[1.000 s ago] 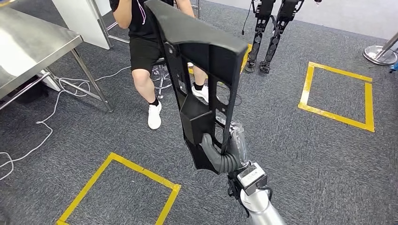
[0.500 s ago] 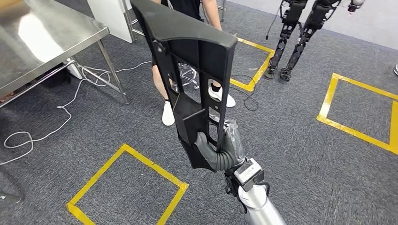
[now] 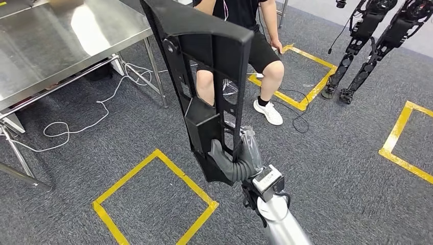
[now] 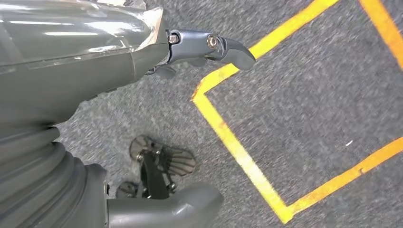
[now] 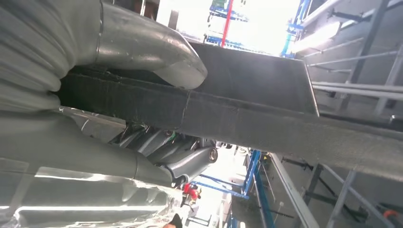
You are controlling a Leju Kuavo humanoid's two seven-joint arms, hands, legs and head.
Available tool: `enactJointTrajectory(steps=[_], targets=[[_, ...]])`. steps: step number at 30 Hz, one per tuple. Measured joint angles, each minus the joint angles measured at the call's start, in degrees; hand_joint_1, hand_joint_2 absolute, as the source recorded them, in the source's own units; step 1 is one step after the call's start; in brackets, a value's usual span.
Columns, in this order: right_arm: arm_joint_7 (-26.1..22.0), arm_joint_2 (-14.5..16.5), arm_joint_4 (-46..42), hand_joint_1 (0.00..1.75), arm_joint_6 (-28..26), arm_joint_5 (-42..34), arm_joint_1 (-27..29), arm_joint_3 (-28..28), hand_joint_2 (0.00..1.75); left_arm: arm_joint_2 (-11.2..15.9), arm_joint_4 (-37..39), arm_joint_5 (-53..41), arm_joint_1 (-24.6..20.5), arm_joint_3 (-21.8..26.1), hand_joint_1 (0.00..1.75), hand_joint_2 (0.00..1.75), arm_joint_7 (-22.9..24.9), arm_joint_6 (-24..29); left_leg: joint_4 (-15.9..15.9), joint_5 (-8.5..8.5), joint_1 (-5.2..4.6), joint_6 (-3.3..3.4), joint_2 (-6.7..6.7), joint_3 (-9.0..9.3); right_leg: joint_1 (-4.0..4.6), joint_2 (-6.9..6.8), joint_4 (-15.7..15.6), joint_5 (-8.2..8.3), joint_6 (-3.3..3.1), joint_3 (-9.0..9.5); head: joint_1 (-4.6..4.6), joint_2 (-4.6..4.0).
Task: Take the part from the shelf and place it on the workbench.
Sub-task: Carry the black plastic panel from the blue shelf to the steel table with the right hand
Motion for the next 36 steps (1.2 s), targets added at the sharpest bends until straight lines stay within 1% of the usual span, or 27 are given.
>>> enactJointTrajectory(steps=[2,4,6,7,8,9,11,12,13,15,17,18,19,20,21,22,23,24,25,26,27,28,30,31,33,34,36], targets=[[0.0,0.16,0.02,1.75,-0.06,-0.12,0.01,-0.01,1.75,-0.02,0.0,-0.11,0.1,0.1,0.0,1.75,0.0,0.01,1.75,-1.15,0.1,-0.56,2.09,-0.85,-0.2,-0.78,-0.22,0.22,-0.87,0.13,-0.26,0.01],[-0.01,0.17,0.03,1.75,-0.27,-0.13,0.18,-0.04,1.75,-0.02,0.0,-0.32,-0.12,0.17,0.0,1.75,0.0,0.06,7.58,-4.3,0.1,-0.96,4.82,-3.61,-0.08,-1.7,-0.32,0.15,-1.56,0.22,-0.59,0.01],[-0.01,0.15,0.07,1.75,-0.5,-0.12,0.5,-0.11,1.75,-0.02,0.0,-0.7,-0.29,0.26,0.0,1.75,0.12,0.1,14.42,-6.91,0.19,-1.23,5.72,-7.05,0.22,-2.8,-0.3,-0.02,-1.91,0.25,-0.65,0.0],[-0.01,0.14,0.1,1.75,-0.55,-0.11,0.64,-0.14,1.75,-0.02,0.0,-0.89,-0.31,0.29,0.0,1.75,0.2,0.11,15.76,-6.94,0.21,-1.28,5.92,-7.77,0.32,-3.35,-0.3,-0.09,-2.0,0.29,-0.66,0.0],[-0.02,0.14,0.13,1.75,-0.58,-0.1,0.72,-0.15,1.75,-0.02,0.0,-1.04,-0.33,0.3,0.0,1.75,0.31,0.12,14.86,-5.93,0.23,-1.26,6.13,-7.35,0.38,-3.86,-0.29,-0.16,-2.05,0.36,-0.67,0.0],[-0.02,0.15,0.15,1.75,-0.6,-0.09,0.74,-0.15,1.75,0.01,0.0,-1.13,-0.38,0.31,0.0,1.75,0.39,0.14,11.79,-4.17,0.22,-1.14,6.53,-5.75,0.42,-4.35,-0.28,-0.25,-2.04,0.48,-0.67,0.0],[-0.03,0.16,0.16,1.75,-0.7,-0.03,0.7,-0.17,1.75,0.05,0.0,-1.19,-0.67,0.31,0.0,1.75,0.48,0.16,4.17,-1.3,-0.05,-0.68,8.55,-1.71,0.76,-5.25,-0.26,-0.52,-1.8,0.74,-0.65,0.0],[-0.03,0.16,0.16,1.75,-0.79,0.04,0.67,-0.19,1.75,0.07,0.0,-1.21,-0.89,0.31,0.0,1.75,0.5,0.16,1.75,-0.69,-0.28,-0.37,9.28,-0.46,0.94,-5.67,-0.25,-0.64,-1.58,0.82,-0.59,0.0],[-0.03,0.16,0.15,1.75,-0.88,0.11,0.65,-0.21,1.75,0.07,0.0,-1.23,-1.07,0.31,0.0,1.75,0.51,0.15,0.69,-0.67,-0.55,-0.07,9.64,-0.01,1.12,-6.08,-0.26,-0.75,-1.35,0.87,-0.54,0.0],[-0.02,0.23,0.12,1.75,-0.98,0.3,0.63,-0.22,1.75,0.07,-0.01,-1.25,-1.28,0.31,0.0,1.75,0.61,0.16,0.45,-0.62,-0.84,0.61,8.59,-0.1,1.24,-6.92,-0.4,-0.9,-0.8,1.07,-0.47,0.01],[0.03,0.32,-0.02,1.75,-1.04,0.44,0.6,-0.23,1.75,-0.02,-0.01,-1.29,-1.32,0.31,0.0,1.75,0.78,0.2,-0.23,-0.17,-0.63,1.4,7.52,0.31,1.15,-5.68,0.92,-1.78,-0.31,0.64,-0.42,0.01],[0.04,0.34,-0.09,1.75,-1.06,0.49,0.58,-0.23,1.75,-0.07,-0.01,-1.31,-1.39,0.32,0.0,1.75,0.85,0.21,-0.55,0.06,-0.45,1.77,6.98,0.54,1.07,-4.37,3.16,-2.89,-0.27,-0.34,-0.32,0.01],[0.1,0.28,-0.11,1.75,-1.08,0.55,0.6,-0.22,1.75,-0.13,0.0,-1.32,-1.46,0.32,0.0,1.75,0.91,0.22,-0.68,0.19,-0.34,2.0,6.4,0.63,0.84,-2.95,6.57,-4.36,-0.36,-2.03,-0.24,0.01],[0.15,0.22,-0.11,1.75,-1.08,0.61,0.63,-0.22,1.75,-0.16,0.0,-1.32,-1.53,0.33,0.0,1.75,0.95,0.24,-0.69,0.24,-0.3,2.14,5.76,0.6,0.71,-2.11,10.51,-5.89,-0.46,-3.98,-0.18,0.01],[0.21,0.15,-0.08,1.75,-1.08,0.66,0.67,-0.22,1.75,-0.18,0.0,-1.32,-1.55,0.33,0.0,1.75,0.97,0.3,-0.68,0.24,-0.3,2.16,5.06,0.58,0.6,-1.76,14.0,-7.0,-0.42,-5.84,-0.12,0.01],[0.3,0.09,-0.05,1.75,-1.08,0.68,0.7,-0.22,1.75,-0.2,0.0,-1.32,-1.52,0.33,0.0,1.75,0.98,0.36,-0.66,0.24,-0.3,2.16,4.34,0.57,0.5,-1.64,15.87,-7.31,-0.13,-6.98,-0.12,0.0],[0.33,0.06,-0.02,1.75,-1.08,0.68,0.69,-0.22,1.75,-0.22,0.0,-1.32,-1.48,0.33,0.0,1.75,0.99,0.42,-0.62,0.23,-0.27,2.13,3.6,0.59,0.42,-1.56,15.5,-6.66,0.34,-7.02,-0.12,0.0],[0.38,0.05,-0.01,1.75,-1.08,0.69,0.65,-0.22,1.75,-0.27,0.0,-1.31,-1.46,0.33,0.0,1.75,0.99,0.5,-0.56,0.22,-0.24,2.07,2.85,0.65,0.3,-1.38,12.85,-5.18,0.91,-5.94,-0.13,-0.01],[0.4,0.05,0.0,1.75,-1.08,0.69,0.6,-0.21,1.75,-0.32,0.0,-1.32,-1.46,0.33,0.0,1.75,0.99,0.55,-0.45,0.17,-0.19,1.94,2.11,0.66,0.08,-0.65,8.72,-3.33,1.46,-4.11,-0.1,-0.01],[0.42,0.05,0.0,1.75,-1.08,0.7,0.54,-0.2,1.75,-0.36,0.0,-1.32,-1.48,0.33,0.0,1.75,0.99,0.6,-0.24,0.07,-0.25,1.69,1.43,0.6,-0.09,0.32,4.83,-1.75,1.71,-2.45,-0.07,0.0],[0.43,0.05,0.0,1.75,-1.08,0.72,0.46,-0.19,1.75,-0.39,0.0,-1.32,-1.48,0.33,0.0,1.75,0.98,0.63,-0.05,-0.01,-0.3,1.35,0.86,0.46,-0.21,1.03,1.98,-0.65,1.62,-1.16,-0.04,0.0],[0.45,0.07,0.0,1.75,-1.08,0.73,0.4,-0.18,1.75,-0.4,0.0,-1.32,-1.44,0.34,0.0,1.75,0.96,0.65,0.06,-0.05,-0.34,0.96,0.41,0.26,-0.19,1.55,0.55,-0.14,1.28,-0.55,-0.05,0.01],[0.53,0.13,0.0,1.75,-1.08,0.74,0.28,-0.19,1.75,-0.4,0.0,-1.31,-1.27,0.35,0.0,1.75,0.66,0.68,-0.06,0.09,-0.18,0.14,-0.34,-0.09,-0.01,0.91,0.29,0.14,0.26,-0.33,-0.07,0.01],[0.6,0.21,0.0,1.75,-1.08,0.74,0.18,-0.2,1.75,-0.39,0.0,-1.37,-1.17,0.35,0.0,1.75,0.4,0.69,0.09,0.01,-0.04,-0.19,0.05,-0.24,-0.09,0.48,0.17,0.29,-0.2,-0.26,-0.09,0.01],[0.69,0.47,-0.01,1.75,-1.1,0.73,0.0,-0.22,1.75,-0.35,0.0,-1.57,-1.19,0.35,0.0,1.75,-0.13,0.69,2.71,-1.67,0.05,-0.67,2.5,-1.49,-0.37,-0.51,-0.13,0.51,-1.1,-0.06,-0.37,0.0],[0.75,0.58,-0.02,1.75,-1.15,0.71,-0.01,-0.22,1.75,-0.31,0.0,-1.68,-1.31,0.35,0.0,1.75,-0.31,0.68,5.65,-3.29,0.08,-0.84,4.13,-2.85,-0.33,-1.06,-0.19,0.52,-1.45,-0.01,-0.52,0.0],[0.88,0.64,-0.02,1.75,-1.38,0.67,0.18,-0.28,1.75,-0.23,0.0,-1.76,-1.53,0.35,0.0,1.75,-0.48,0.69,12.99,-6.6,0.12,-1.2,5.64,-6.49,-0.07,-2.21,-0.19,0.38,-1.81,-0.02,-0.69,0.0]])
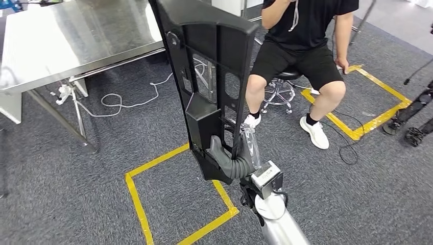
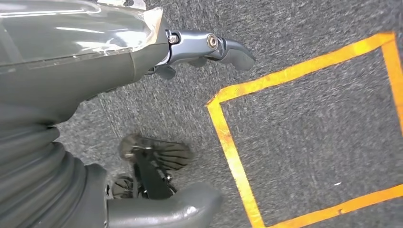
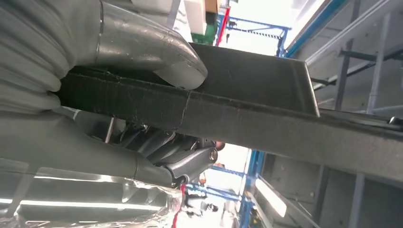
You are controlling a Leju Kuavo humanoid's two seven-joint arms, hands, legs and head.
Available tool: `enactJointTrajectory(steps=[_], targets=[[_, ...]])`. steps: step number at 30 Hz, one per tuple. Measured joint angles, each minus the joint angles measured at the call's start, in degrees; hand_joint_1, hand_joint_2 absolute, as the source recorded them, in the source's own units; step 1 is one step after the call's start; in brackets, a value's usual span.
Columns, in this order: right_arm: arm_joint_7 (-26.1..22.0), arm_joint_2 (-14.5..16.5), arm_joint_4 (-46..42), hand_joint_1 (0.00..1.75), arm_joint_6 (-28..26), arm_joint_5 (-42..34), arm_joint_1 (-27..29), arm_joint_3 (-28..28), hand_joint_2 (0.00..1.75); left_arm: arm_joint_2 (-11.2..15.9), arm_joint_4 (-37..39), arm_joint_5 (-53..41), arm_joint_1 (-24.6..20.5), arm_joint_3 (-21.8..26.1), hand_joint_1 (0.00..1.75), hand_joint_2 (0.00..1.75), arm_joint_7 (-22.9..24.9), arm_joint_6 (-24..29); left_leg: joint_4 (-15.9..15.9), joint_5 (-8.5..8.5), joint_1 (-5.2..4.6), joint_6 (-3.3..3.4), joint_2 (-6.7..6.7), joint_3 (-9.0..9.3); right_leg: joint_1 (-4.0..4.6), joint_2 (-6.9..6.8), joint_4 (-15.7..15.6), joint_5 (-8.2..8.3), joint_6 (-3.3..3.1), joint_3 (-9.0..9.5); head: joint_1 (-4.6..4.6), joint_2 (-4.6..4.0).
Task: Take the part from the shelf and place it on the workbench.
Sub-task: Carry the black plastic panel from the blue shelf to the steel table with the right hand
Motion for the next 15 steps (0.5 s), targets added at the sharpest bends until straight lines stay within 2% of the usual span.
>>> enactJointTrajectory(steps=[1,2,3,4,6,7,8,10,12,14,15], targets=[[0.07,0.0,0.0,1.75,-0.11,-0.02,0.12,-0.03,1.75,0.02,0.0,-0.03,-0.01,0.0,0.0,1.75,-0.02,0.01,2.39,-0.64,0.03,-0.11,0.24,-1.24,0.1,-0.59,0.01,-0.06,-0.05,-0.01,0.01,0.01],[0.13,0.0,0.0,1.75,-0.2,-0.03,0.22,-0.07,1.75,0.03,0.0,-0.09,0.03,0.0,0.0,1.75,0.02,0.04,2.76,-0.25,0.04,-0.15,0.4,-1.44,0.17,-1.16,0.01,-0.12,-0.09,0.0,-0.01,0.01],[0.17,0.01,-0.03,1.75,-0.23,-0.03,0.29,-0.09,1.75,0.05,-0.01,-0.17,0.05,0.0,0.0,1.75,0.08,0.13,0.76,1.14,0.05,-0.07,0.63,-0.39,0.22,-1.68,0.02,-0.19,-0.1,0.06,-0.02,0.01],[0.21,0.01,-0.09,1.75,-0.25,-0.02,0.32,-0.1,1.75,0.08,-0.01,-0.27,0.06,0.0,0.0,1.75,0.15,0.26,-2.97,3.01,0.03,0.12,1.2,1.65,0.26,-2.16,0.02,-0.27,-0.06,0.16,-0.02,0.01],[0.28,0.0,-0.38,1.75,-0.26,0.04,0.44,-0.15,1.75,0.11,-0.02,-0.47,-0.04,0.0,0.0,1.75,0.38,0.56,-10.16,5.41,-0.3,0.72,3.2,5.58,0.65,-2.98,0.02,-0.53,0.24,0.39,0.01,0.0],[0.28,0.0,-0.51,1.75,-0.27,0.07,0.52,-0.19,1.75,0.1,-0.02,-0.56,-0.09,-0.01,0.0,1.75,0.53,0.69,-11.97,5.75,-0.5,1.01,3.81,6.54,0.86,-3.34,0.01,-0.65,0.47,0.48,0.03,0.0],[0.28,0.0,-0.61,1.75,-0.27,0.13,0.6,-0.23,1.75,0.09,-0.02,-0.63,-0.14,-0.01,0.0,1.75,0.68,0.83,-12.52,5.63,-0.74,1.29,3.91,6.73,1.01,-3.74,-0.06,-0.74,0.75,0.57,0.08,0.0],[0.28,0.01,-0.77,1.75,-0.27,0.25,0.74,-0.3,1.75,0.05,-0.02,-0.73,-0.14,-0.02,0.0,1.75,0.91,1.08,-12.92,5.91,-0.73,1.91,2.71,6.77,1.12,-4.42,-0.18,-0.92,1.37,0.69,0.14,0.01],[0.28,0.01,-0.98,1.75,-0.27,0.3,0.82,-0.34,1.75,-0.01,-0.02,-0.83,-0.15,-0.02,0.0,1.75,1.0,1.21,-13.68,6.4,-0.46,2.65,1.64,7.17,1.08,-2.83,1.66,-2.09,1.66,0.03,0.23,0.0],[0.26,-0.08,-1.09,1.75,-0.27,0.32,1.02,-0.42,1.75,-0.1,-0.02,-1.0,-0.24,-0.02,0.0,1.75,1.03,1.24,-13.99,6.66,-0.32,3.05,0.53,7.38,0.83,-0.25,8.07,-5.06,1.27,-2.87,0.48,0.0],[0.26,-0.15,-1.1,1.75,-0.27,0.34,1.22,-0.5,1.75,-0.13,-0.02,-1.06,-0.28,-0.02,0.0,1.75,1.05,1.25,-13.97,6.68,-0.3,3.11,-0.15,7.36,0.76,0.35,12.08,-6.61,1.11,-4.87,0.55,0.01]])
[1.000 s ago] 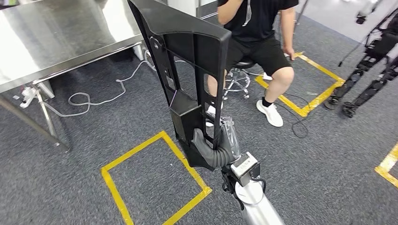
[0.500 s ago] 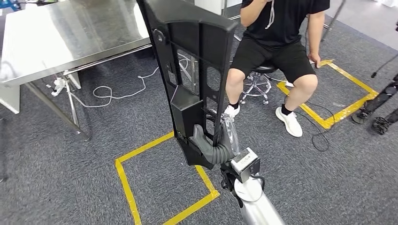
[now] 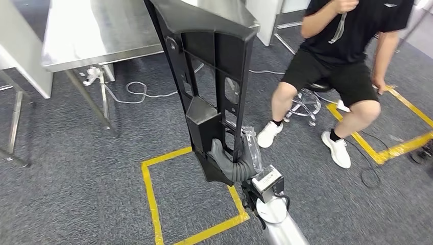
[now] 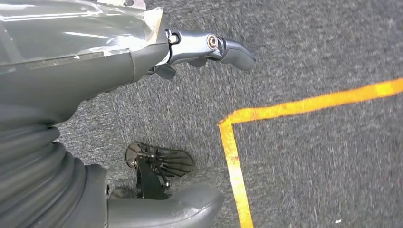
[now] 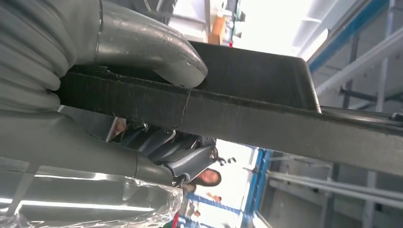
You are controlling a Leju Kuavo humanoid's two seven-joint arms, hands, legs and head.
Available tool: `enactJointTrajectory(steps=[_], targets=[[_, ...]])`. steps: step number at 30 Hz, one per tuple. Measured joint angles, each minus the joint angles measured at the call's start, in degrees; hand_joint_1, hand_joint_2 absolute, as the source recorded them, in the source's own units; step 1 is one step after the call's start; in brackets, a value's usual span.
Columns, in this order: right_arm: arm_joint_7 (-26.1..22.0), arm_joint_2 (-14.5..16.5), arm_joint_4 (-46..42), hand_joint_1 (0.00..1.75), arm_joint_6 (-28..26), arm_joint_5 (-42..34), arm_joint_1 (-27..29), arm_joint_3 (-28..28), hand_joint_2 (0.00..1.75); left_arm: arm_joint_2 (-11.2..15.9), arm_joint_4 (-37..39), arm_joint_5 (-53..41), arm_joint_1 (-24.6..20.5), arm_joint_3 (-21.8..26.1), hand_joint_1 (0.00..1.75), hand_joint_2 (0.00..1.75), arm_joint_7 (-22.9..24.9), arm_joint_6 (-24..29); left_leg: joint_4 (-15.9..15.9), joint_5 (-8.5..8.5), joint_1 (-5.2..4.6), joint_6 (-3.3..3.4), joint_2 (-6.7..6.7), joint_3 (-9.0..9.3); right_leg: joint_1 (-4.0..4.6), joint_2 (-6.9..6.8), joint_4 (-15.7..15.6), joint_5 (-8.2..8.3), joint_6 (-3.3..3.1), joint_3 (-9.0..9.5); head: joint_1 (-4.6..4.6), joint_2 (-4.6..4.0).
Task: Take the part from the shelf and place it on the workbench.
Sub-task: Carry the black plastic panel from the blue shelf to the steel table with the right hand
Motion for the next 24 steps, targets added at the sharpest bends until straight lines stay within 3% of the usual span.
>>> enactJointTrajectory(steps=[1,2,3,5,6,8,10,13,15,17,18,19,20,22,24], targets=[[0.01,-0.08,0.01,1.75,0.0,0.02,0.23,-0.09,1.75,-0.01,0.0,-0.04,-0.01,0.0,0.0,1.75,0.0,0.01,0.02,0.0,-0.01,0.01,-0.75,-0.02,-0.07,0.22,3.03,-0.94,0.07,-1.63,0.08,0.0],[0.01,-0.13,0.01,1.75,0.0,0.04,0.42,-0.2,1.75,-0.03,0.0,-0.06,0.01,0.01,0.0,1.75,0.01,0.02,0.05,-0.01,-0.02,0.0,-1.51,-0.02,-0.1,0.32,4.12,-0.93,0.37,-2.36,0.08,0.0],[0.01,-0.16,0.01,1.75,0.0,0.07,0.53,-0.29,1.75,-0.07,0.0,-0.09,0.02,0.01,0.0,1.75,0.02,0.02,0.09,-0.02,-0.01,-0.02,-2.28,0.01,-0.14,0.46,2.73,0.08,0.85,-1.89,0.09,0.0],[0.01,-0.16,0.01,1.75,0.0,0.21,0.54,-0.45,1.75,-0.19,0.0,-0.17,0.02,0.01,0.0,1.75,0.07,0.03,0.24,-0.11,0.02,-0.19,-3.7,0.09,-0.4,1.71,-5.11,3.64,1.73,1.54,0.1,0.0],[0.01,-0.15,0.01,1.75,0.0,0.28,0.54,-0.54,1.75,-0.24,0.0,-0.2,0.01,0.01,0.0,1.75,0.09,0.04,0.38,-0.22,-0.07,-0.41,-4.33,0.09,-0.5,2.47,-8.85,5.12,1.83,3.21,0.11,0.0],[-0.01,-0.14,0.02,1.75,0.0,0.39,0.53,-0.69,1.75,-0.27,0.0,-0.22,0.04,0.02,0.0,1.75,0.11,0.04,0.55,-0.34,-0.16,-0.99,-5.18,-0.11,-0.5,3.32,-12.25,6.36,1.39,4.78,0.05,0.0],[-0.03,-0.08,0.02,1.75,0.01,0.44,0.45,-0.78,1.75,-0.29,0.0,-0.22,0.15,0.02,0.0,1.75,0.15,0.05,0.5,-0.29,0.02,-1.62,-5.57,-0.32,-0.43,2.66,-12.28,6.59,0.67,4.93,-0.04,0.0],[-0.04,0.25,0.01,1.75,0.05,0.46,0.14,-0.84,1.75,-0.36,0.01,-0.25,0.16,0.0,0.0,1.75,0.25,0.06,3.56,-2.24,0.12,-2.42,-2.55,-1.69,-0.86,1.92,-12.62,6.84,-0.29,5.24,-0.4,0.0],[-0.03,0.37,0.03,1.75,0.07,0.46,0.0,-0.87,1.75,-0.37,0.0,-0.22,-0.01,0.0,0.0,1.75,0.26,0.05,8.93,-5.04,0.16,-2.75,-0.4,-4.21,-0.72,1.47,-12.63,6.77,-0.71,5.35,-0.71,0.0],[0.05,0.37,0.16,1.75,0.07,0.42,-0.02,-0.94,1.75,-0.38,0.01,-0.2,-0.07,0.0,0.0,1.75,0.27,-0.01,14.88,-7.18,0.27,-2.98,0.2,-7.3,-0.55,0.94,-12.61,6.67,-0.92,5.39,-0.71,0.0],[0.12,0.37,0.27,1.75,0.07,0.38,-0.02,-0.98,1.75,-0.39,0.02,-0.2,-0.05,0.0,0.0,1.75,0.27,-0.07,16.43,-7.27,0.32,-3.06,0.36,-8.22,-0.5,0.68,-12.59,6.61,-0.98,5.41,-0.72,-0.01],[0.18,0.38,0.38,1.75,0.07,0.34,-0.02,-1.01,1.75,-0.4,0.02,-0.2,-0.02,0.0,0.0,1.75,0.27,-0.16,16.01,-6.38,0.37,-3.07,0.48,-8.14,-0.47,0.47,-12.58,6.56,-1.02,5.46,-0.73,-0.01],[0.24,0.38,0.46,1.75,0.07,0.3,-0.02,-1.04,1.75,-0.39,0.02,-0.21,0.0,0.0,0.0,1.75,0.27,-0.29,13.4,-4.64,0.41,-3.0,0.58,-6.91,-0.46,0.32,-12.58,6.5,-1.03,5.54,-0.73,-0.01],[0.31,0.43,0.51,1.75,0.07,0.26,-0.04,-1.07,1.75,-0.37,0.01,-0.26,-0.04,0.0,0.0,1.75,0.25,-0.55,5.61,-1.28,0.33,-2.67,1.04,-2.91,-0.25,0.14,-12.54,6.32,-0.88,5.67,-0.75,0.0],[0.39,0.48,0.51,1.75,0.07,0.22,-0.1,-1.13,1.75,-0.38,0.01,-0.32,-0.1,-0.01,0.0,1.75,0.23,-0.69,1.34,-0.26,0.13,-2.34,1.3,-0.79,0.22,0.03,-12.4,6.06,-0.62,5.56,-0.67,0.0]])
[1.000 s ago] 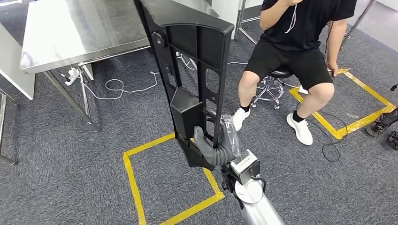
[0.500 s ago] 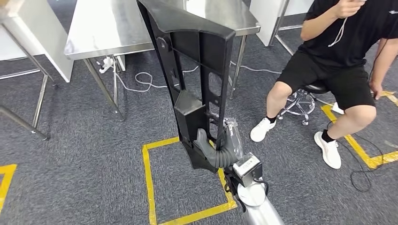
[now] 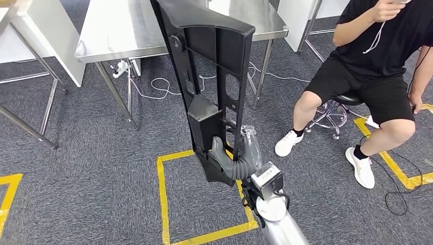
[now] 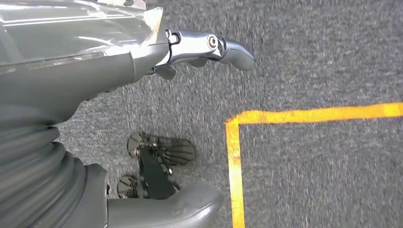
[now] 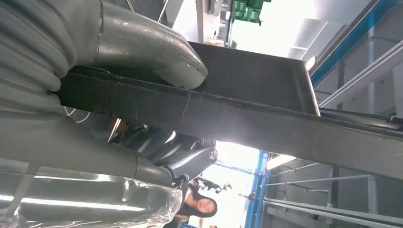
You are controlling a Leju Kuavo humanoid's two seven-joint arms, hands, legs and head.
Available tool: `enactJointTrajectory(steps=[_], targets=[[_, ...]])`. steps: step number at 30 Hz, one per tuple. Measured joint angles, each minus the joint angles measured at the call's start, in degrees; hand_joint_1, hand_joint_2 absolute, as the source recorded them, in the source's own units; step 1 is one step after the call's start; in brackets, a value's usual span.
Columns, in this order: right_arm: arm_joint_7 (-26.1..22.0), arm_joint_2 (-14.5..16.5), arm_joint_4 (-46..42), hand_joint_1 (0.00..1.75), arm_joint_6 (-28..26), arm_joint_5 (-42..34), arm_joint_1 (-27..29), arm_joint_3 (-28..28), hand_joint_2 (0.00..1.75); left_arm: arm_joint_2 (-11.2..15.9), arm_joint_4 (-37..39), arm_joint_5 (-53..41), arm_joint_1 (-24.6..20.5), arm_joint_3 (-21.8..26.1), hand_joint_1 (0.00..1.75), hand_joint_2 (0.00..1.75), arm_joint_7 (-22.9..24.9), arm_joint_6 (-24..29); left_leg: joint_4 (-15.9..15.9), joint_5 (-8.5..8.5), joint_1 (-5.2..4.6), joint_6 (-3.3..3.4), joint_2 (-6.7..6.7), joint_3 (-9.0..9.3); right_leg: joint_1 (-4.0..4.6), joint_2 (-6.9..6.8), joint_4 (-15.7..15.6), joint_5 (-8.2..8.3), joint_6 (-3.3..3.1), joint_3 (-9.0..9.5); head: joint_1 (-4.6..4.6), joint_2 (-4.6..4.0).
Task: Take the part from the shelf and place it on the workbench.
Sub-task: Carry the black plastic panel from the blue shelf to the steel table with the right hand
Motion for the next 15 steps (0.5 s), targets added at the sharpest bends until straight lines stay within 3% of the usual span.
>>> enactJointTrajectory(steps=[4,10,15], targets=[[0.17,-0.02,0.0,1.75,0.0,-0.02,-0.04,-0.13,1.75,-0.13,0.02,-0.05,0.03,0.01,0.0,1.75,-0.01,-0.11,-0.44,-0.01,-0.61,0.02,-0.4,0.1,0.59,-0.21,0.07,-0.28,0.08,-0.03,0.28,-0.01],[0.31,0.0,0.0,1.75,-0.03,-0.02,-0.05,-0.14,1.75,-0.13,0.02,-0.45,0.05,-0.01,0.0,1.75,0.18,-0.6,-0.4,-0.08,-1.19,0.79,-0.7,0.04,0.36,-0.42,-0.29,-0.1,0.79,0.1,0.3,-0.01],[0.36,0.0,0.0,1.75,-0.04,0.02,-0.04,-0.14,1.75,-0.15,0.02,-0.85,0.09,-0.01,0.0,1.75,0.25,-0.62,-0.38,-0.07,-1.33,0.97,-0.72,0.03,0.2,-0.42,-0.33,-0.04,0.91,0.09,0.29,0.0]])
